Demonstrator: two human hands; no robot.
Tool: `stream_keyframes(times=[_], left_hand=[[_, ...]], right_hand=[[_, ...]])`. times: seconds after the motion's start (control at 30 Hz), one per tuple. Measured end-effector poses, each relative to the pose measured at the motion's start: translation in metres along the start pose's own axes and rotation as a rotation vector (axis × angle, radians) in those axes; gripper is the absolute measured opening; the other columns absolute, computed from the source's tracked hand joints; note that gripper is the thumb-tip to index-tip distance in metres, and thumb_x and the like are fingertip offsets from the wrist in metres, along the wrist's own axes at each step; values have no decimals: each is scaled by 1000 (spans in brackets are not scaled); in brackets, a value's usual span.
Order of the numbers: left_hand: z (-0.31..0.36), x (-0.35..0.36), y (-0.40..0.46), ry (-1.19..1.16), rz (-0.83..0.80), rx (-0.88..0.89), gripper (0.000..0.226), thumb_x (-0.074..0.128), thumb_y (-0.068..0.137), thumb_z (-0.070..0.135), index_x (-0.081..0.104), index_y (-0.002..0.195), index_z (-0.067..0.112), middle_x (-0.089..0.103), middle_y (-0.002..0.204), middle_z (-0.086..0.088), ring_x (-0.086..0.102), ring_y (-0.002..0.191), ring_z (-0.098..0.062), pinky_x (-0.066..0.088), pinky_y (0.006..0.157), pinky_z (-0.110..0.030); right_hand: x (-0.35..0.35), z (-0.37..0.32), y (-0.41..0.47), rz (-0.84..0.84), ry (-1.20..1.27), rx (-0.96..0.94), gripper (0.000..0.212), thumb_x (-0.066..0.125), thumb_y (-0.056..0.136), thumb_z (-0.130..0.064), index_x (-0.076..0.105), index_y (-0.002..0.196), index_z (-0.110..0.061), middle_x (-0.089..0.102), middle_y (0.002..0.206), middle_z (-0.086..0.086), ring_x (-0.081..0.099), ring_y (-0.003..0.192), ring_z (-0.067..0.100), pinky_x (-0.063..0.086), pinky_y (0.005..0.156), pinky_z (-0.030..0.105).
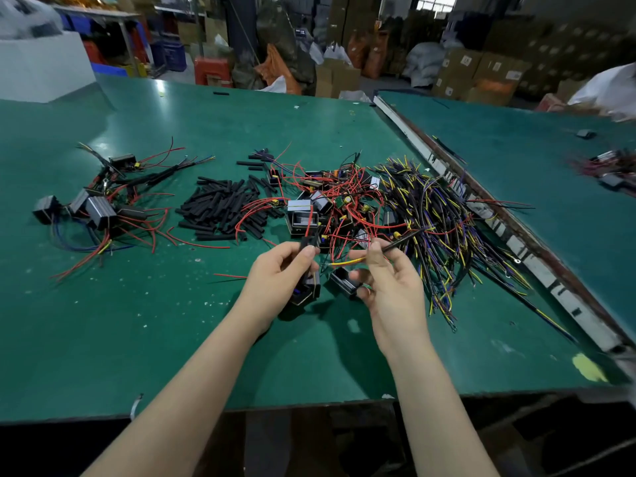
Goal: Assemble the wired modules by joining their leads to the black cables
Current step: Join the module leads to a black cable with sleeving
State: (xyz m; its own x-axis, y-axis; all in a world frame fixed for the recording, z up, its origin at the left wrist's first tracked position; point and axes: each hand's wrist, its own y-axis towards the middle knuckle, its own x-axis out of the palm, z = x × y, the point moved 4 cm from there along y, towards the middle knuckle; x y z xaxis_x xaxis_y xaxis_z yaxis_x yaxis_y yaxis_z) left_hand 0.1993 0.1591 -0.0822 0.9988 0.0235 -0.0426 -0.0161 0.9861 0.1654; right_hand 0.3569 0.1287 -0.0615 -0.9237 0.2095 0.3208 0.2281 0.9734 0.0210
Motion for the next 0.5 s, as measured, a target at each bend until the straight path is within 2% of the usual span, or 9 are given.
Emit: stream_keyframes(times=[0.07,0.2,0.4,0.5], left_hand=[[0,1,-1,-49,-1,-35,14,58,94,20,67,86,13,69,72,7,62,67,-2,49,66,-16],[3,2,-1,-151,-21,-92,21,56,92,8,61,75,18,69,68,2,61,63,-9,49,63,-18],[3,3,-1,-91,-50,-52,10,64,89,19,65,79,21,67,65,5,57,61,-7,46,61,-18],[2,2,-1,-75,-51,-52,16,64,90,23,65,74,22,66,65,4,55,61,-7,45,60,-18]], right_hand=[[6,3,4,-19,-25,-30,8,55,97,-27,54,100,-21,74,82,-6,61,61,5,43,50,14],[15,3,17,-68,-87,-92,9,54,98,-26,52,104,-19,73,81,-7,59,59,6,40,49,16],[20,-2,34,-153,-168,-187,11,55,96,-26,53,107,-23,71,80,-2,61,59,11,41,49,18],[16,0,36,-144,-206,-206,11,58,94,-30,54,104,-28,67,75,-4,61,57,9,41,49,16]])
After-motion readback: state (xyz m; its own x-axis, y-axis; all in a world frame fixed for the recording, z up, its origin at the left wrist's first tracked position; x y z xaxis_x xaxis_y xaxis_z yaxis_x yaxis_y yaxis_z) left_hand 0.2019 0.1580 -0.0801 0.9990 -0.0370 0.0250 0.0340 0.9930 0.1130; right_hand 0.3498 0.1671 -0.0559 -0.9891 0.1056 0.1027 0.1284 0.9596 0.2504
